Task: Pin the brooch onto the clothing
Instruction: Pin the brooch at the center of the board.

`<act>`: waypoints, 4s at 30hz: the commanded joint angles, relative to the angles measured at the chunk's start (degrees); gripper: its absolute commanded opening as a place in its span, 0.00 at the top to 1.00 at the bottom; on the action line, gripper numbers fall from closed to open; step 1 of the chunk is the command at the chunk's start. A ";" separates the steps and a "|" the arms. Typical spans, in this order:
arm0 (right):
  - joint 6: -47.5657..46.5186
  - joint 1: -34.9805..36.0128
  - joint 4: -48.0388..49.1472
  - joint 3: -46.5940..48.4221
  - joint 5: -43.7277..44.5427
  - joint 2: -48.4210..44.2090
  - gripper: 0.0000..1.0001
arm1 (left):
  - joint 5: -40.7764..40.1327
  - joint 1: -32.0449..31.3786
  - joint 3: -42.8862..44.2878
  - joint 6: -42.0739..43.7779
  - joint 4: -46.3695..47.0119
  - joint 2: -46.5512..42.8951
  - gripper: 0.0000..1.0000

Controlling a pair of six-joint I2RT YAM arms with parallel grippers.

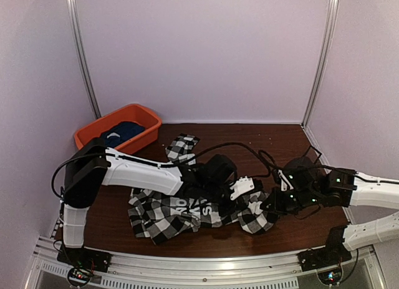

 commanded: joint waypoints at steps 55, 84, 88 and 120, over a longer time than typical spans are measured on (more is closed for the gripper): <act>-11.99 5.62 0.55 2.65 -1.67 3.26 1.00 | 5.55 1.89 -3.91 -0.68 -3.04 -7.58 0.28; -20.64 5.52 1.19 3.94 -8.67 4.73 1.00 | 14.68 1.92 -12.62 14.43 16.05 -9.52 0.02; -21.51 5.51 0.81 4.21 -8.97 4.59 1.00 | 17.00 1.88 -12.41 16.53 16.62 -8.35 0.02; -29.08 5.33 -2.51 7.26 -10.08 6.83 1.00 | 26.34 2.30 -5.16 29.46 2.74 -3.91 0.63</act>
